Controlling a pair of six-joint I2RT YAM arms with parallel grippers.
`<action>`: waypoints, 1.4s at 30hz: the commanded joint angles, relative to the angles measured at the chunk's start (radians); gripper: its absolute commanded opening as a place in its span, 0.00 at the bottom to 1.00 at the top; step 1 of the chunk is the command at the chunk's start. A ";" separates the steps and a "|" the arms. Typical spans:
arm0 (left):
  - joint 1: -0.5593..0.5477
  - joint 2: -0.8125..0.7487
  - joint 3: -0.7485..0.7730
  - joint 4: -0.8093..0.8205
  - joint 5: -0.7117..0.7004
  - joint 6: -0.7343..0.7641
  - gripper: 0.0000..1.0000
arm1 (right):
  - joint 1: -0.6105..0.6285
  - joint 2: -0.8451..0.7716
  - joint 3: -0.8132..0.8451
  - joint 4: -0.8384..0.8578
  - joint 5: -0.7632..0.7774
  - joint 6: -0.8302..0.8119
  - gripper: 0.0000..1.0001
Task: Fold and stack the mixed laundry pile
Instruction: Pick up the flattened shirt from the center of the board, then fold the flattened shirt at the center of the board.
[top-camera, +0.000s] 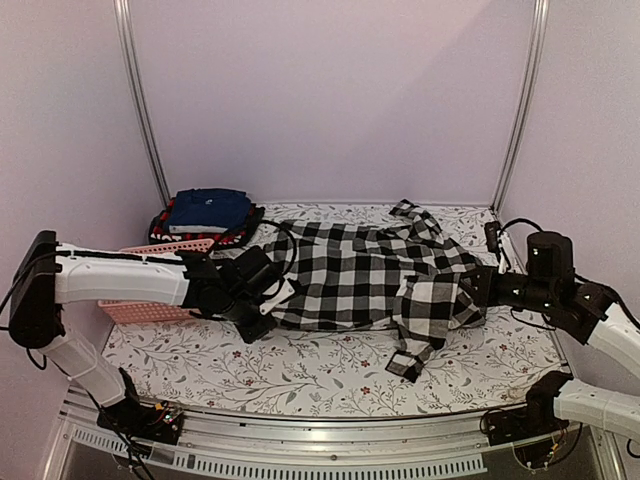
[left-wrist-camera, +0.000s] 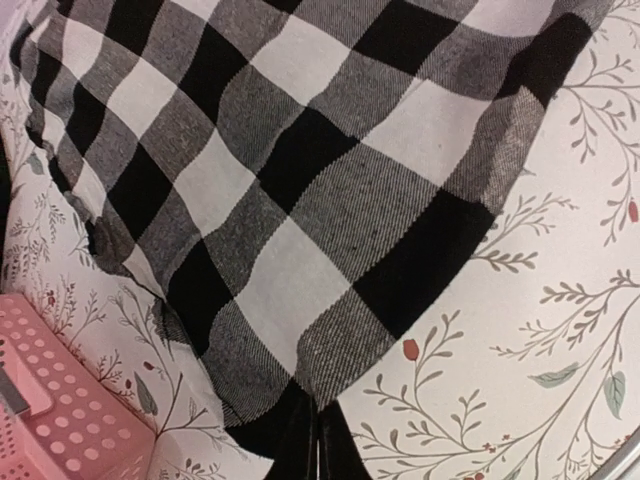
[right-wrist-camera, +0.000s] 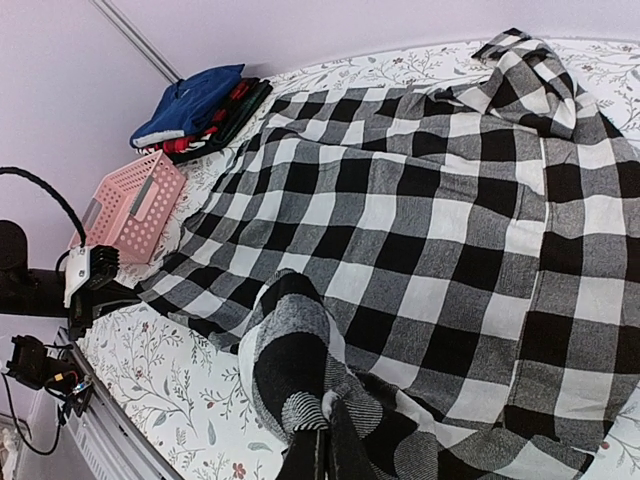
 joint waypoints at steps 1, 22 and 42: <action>0.039 -0.006 0.053 0.004 -0.012 0.046 0.00 | 0.004 0.045 0.081 0.041 0.089 -0.051 0.00; 0.241 0.262 0.295 0.052 0.005 0.184 0.00 | -0.188 0.588 0.328 0.318 -0.032 -0.294 0.00; 0.325 0.406 0.323 0.150 0.002 0.160 0.04 | -0.226 0.972 0.422 0.348 0.003 -0.347 0.00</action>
